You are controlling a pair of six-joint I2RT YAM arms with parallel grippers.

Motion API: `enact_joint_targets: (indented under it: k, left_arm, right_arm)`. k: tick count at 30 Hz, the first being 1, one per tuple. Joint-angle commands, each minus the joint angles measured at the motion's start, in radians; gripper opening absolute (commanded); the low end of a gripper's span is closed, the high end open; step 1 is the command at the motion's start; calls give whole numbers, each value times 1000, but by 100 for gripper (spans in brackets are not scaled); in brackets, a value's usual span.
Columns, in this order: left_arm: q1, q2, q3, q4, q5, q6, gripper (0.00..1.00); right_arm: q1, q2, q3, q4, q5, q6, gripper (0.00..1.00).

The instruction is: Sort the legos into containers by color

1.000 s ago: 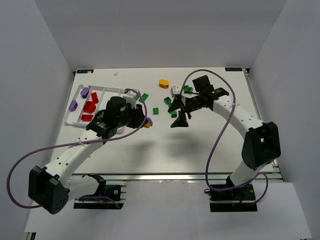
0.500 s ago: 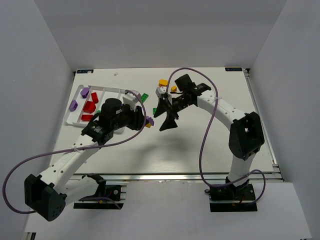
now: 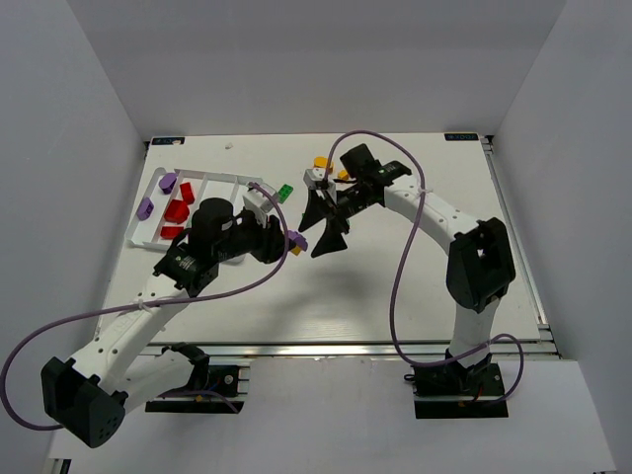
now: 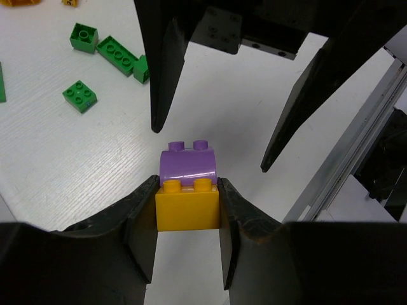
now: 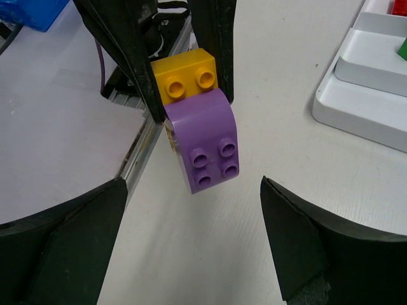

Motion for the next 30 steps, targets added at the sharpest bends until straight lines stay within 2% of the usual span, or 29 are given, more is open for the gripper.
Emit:
enact_joint_targets:
  k: [1, 7, 16, 19, 24, 30]
  left_arm:
    - [-5, -30, -10, 39, 38, 33, 0]
    - [-5, -27, -18, 50, 50, 23, 0]
    - [-5, -27, -21, 39, 49, 30, 0]
    - [-5, -27, -21, 38, 49, 31, 0]
    - [-5, -28, -22, 35, 49, 36, 0]
    - [-5, -28, -27, 32, 35, 43, 0]
  right_arm:
    - [13, 19, 53, -11, -48, 5, 89]
    - [25, 44, 67, 44, -43, 70, 87]
    - [24, 58, 76, 109, -49, 126, 70]
    - [25, 68, 85, 110, -60, 134, 56]
    - [24, 73, 95, 109, -75, 136, 47]
    - [24, 73, 98, 89, -91, 122, 24]
